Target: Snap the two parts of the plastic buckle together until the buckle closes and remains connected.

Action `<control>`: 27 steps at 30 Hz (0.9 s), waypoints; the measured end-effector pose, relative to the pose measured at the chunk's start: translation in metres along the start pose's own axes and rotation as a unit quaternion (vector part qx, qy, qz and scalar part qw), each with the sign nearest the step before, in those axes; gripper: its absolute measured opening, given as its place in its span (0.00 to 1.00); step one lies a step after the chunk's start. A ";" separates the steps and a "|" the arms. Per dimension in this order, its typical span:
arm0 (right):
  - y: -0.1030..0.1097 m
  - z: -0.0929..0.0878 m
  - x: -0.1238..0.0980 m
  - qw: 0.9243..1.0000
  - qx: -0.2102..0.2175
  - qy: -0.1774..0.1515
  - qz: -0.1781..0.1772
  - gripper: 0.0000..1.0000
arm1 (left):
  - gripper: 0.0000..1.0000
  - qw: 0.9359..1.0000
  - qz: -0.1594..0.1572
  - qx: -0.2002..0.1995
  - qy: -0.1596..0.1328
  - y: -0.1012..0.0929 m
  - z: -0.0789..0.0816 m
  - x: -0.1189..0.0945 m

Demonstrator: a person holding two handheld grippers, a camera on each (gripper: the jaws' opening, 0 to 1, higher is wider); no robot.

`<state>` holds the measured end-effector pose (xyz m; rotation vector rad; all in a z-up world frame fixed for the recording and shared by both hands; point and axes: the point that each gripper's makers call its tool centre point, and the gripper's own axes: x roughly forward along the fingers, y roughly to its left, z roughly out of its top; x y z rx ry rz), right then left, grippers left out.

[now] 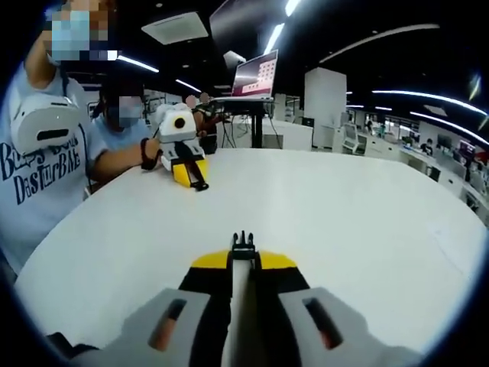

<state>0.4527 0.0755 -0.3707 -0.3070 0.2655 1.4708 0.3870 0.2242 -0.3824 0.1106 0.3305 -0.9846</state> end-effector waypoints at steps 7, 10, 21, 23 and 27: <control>0.017 0.011 0.014 1.000 -0.004 -0.008 0.020 0.11 | 0.12 1.000 -0.012 0.004 0.001 -0.005 -0.001 0.001; 0.026 0.016 0.021 0.999 -0.005 -0.011 0.032 0.11 | 0.12 1.000 -0.016 0.005 0.002 -0.007 -0.001 0.001; 0.064 0.030 0.057 0.997 -0.020 -0.009 0.077 0.11 | 0.12 0.999 -0.034 0.012 0.003 -0.015 -0.001 0.002; 0.067 0.030 0.060 0.996 -0.021 -0.005 0.081 0.11 | 0.12 0.999 -0.040 0.015 0.004 -0.018 -0.002 0.003; 0.071 0.028 0.064 0.996 -0.030 0.003 0.080 0.11 | 0.12 0.998 -0.054 0.020 0.002 -0.024 -0.002 0.003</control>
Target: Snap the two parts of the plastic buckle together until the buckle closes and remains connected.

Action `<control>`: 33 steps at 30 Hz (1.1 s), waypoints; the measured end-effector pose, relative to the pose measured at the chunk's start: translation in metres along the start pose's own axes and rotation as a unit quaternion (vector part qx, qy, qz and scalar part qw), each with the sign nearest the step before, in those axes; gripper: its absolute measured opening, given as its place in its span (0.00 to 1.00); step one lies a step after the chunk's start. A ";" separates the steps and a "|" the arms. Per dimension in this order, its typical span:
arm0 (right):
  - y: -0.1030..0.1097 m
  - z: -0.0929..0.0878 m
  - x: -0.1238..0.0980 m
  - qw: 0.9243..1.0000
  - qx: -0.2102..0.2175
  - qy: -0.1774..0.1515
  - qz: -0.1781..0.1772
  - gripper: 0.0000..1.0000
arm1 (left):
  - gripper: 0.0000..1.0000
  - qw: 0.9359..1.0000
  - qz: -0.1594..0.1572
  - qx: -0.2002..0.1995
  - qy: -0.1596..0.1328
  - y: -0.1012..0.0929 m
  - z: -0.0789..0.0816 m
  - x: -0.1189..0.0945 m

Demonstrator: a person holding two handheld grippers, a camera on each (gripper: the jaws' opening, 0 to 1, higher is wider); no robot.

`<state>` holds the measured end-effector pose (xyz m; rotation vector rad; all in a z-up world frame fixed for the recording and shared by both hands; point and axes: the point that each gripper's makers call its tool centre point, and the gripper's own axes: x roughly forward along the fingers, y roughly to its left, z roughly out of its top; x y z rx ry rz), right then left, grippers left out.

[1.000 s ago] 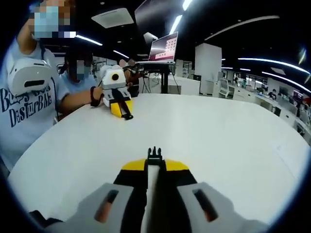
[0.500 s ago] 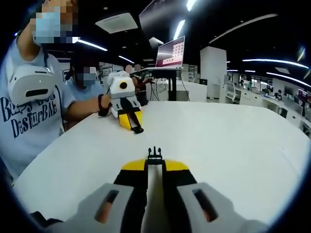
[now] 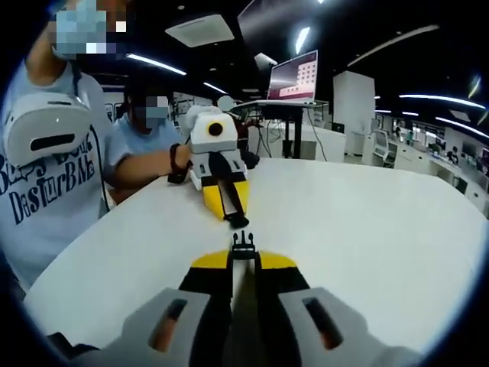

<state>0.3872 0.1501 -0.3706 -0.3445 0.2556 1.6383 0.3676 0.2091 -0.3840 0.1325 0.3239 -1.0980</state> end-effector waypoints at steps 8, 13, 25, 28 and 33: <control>0.005 0.001 0.006 1.000 -0.010 0.005 0.007 0.11 | 0.12 1.000 -0.017 0.006 0.000 -0.006 0.000 0.000; 0.004 -0.002 0.006 1.000 -0.009 0.005 0.004 0.11 | 0.12 1.000 -0.020 0.007 0.000 -0.007 0.000 0.000; 0.007 -0.002 0.008 1.000 -0.016 0.000 0.010 0.11 | 0.12 1.000 -0.025 0.009 -0.001 -0.009 0.001 -0.001; 0.008 -0.001 0.009 1.000 -0.016 -0.001 0.012 0.11 | 0.12 1.000 -0.024 0.009 -0.001 -0.009 0.001 -0.001; 0.009 0.000 0.011 1.000 -0.022 -0.002 0.012 0.11 | 0.12 1.000 -0.025 0.009 -0.001 -0.009 0.001 -0.001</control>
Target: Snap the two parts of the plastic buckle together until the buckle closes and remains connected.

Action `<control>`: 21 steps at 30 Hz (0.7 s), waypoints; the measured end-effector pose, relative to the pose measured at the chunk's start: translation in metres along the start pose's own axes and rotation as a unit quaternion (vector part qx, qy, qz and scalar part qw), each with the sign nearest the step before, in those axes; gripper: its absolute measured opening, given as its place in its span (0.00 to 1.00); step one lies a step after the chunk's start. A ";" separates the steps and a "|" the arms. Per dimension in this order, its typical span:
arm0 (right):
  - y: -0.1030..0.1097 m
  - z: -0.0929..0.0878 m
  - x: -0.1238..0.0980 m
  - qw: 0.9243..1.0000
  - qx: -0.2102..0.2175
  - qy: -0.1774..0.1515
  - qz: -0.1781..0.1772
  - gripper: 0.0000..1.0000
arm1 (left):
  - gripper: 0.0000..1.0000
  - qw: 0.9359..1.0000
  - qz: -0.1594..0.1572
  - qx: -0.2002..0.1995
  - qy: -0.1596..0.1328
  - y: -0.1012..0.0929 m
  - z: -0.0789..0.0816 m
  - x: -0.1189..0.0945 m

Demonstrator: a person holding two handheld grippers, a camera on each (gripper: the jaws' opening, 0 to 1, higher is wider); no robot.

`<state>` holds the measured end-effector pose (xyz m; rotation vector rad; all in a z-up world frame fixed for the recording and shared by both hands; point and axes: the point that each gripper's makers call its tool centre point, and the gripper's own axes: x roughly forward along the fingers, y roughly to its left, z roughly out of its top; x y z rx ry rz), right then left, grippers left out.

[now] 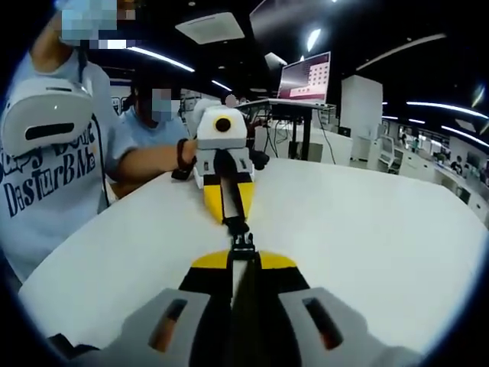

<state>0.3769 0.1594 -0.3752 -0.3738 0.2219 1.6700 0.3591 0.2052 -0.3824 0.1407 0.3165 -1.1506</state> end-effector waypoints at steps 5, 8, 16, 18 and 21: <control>0.003 0.002 0.002 1.000 -0.007 -0.001 0.005 0.11 | 0.12 1.000 -0.004 0.001 -0.001 -0.002 0.000 0.001; 0.005 0.002 0.003 1.000 -0.009 -0.003 0.010 0.11 | 0.12 1.000 -0.010 0.003 -0.001 -0.004 0.001 0.001; 0.017 0.002 0.004 0.999 -0.019 -0.003 0.039 0.10 | 0.12 0.999 -0.036 0.012 -0.001 -0.013 0.000 0.000; 0.018 0.003 0.004 0.999 -0.021 -0.005 0.044 0.10 | 0.12 0.999 -0.041 0.013 -0.001 -0.014 0.000 -0.001; 0.021 0.004 0.004 0.998 -0.025 -0.009 0.054 0.10 | 0.12 0.999 -0.048 0.015 0.000 -0.017 -0.001 -0.001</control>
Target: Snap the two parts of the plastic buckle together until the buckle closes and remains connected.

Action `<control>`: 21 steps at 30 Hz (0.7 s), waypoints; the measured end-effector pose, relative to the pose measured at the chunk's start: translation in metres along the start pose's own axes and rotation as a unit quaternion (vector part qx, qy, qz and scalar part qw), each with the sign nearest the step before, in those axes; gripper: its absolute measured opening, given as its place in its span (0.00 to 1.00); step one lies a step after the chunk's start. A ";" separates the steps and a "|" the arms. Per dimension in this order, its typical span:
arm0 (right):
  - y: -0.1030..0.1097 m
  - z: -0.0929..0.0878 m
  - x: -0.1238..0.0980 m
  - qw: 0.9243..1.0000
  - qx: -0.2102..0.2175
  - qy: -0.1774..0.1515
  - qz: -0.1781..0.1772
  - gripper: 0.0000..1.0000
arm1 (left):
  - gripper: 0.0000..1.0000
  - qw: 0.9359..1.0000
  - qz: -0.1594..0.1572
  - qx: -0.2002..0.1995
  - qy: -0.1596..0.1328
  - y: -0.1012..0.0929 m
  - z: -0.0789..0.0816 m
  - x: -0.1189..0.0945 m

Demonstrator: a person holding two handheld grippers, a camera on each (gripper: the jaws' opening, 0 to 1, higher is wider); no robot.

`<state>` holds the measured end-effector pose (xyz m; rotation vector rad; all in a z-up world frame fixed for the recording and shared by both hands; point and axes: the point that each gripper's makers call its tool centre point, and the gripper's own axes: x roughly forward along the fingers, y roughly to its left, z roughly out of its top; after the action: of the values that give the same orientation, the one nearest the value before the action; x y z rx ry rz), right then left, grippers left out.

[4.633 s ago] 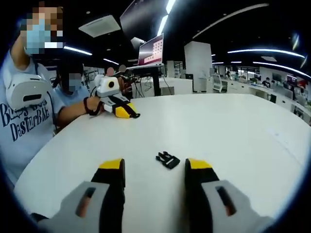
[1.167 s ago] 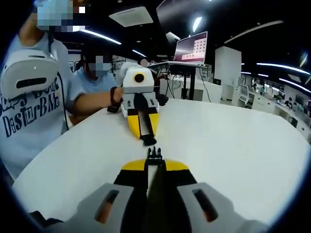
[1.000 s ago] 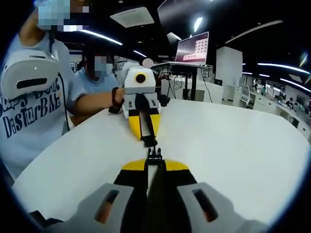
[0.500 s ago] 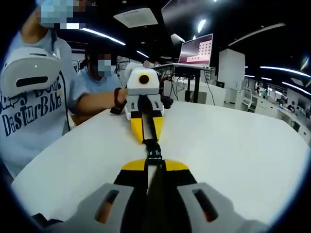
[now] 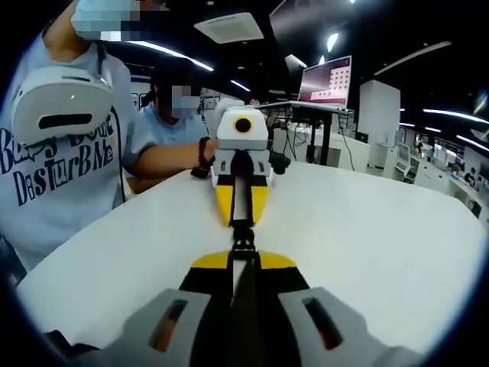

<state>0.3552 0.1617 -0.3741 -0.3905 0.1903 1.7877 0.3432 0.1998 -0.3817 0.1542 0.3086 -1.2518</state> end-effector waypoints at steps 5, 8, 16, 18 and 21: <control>0.003 0.000 0.002 1.000 -0.003 0.001 0.009 0.10 | 0.12 1.000 -0.008 0.003 0.001 -0.003 0.000 0.000; 0.005 -0.001 0.003 1.000 0.000 0.003 0.015 0.10 | 0.12 1.000 -0.013 0.005 0.001 -0.005 0.000 0.000; 0.013 -0.001 0.004 0.999 -0.003 0.001 0.035 0.10 | 0.12 0.999 -0.032 0.009 0.003 -0.013 -0.001 -0.001; 0.014 0.000 0.004 0.999 -0.003 0.001 0.038 0.10 | 0.12 0.999 -0.035 0.011 0.003 -0.013 -0.001 -0.001; 0.017 0.000 0.004 0.999 -0.003 0.000 0.047 0.10 | 0.12 0.999 -0.042 0.013 0.003 -0.017 -0.001 -0.001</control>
<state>0.3376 0.1611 -0.3768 -0.3907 0.2070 1.8803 0.3263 0.1957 -0.3813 0.1696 0.3064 -1.3401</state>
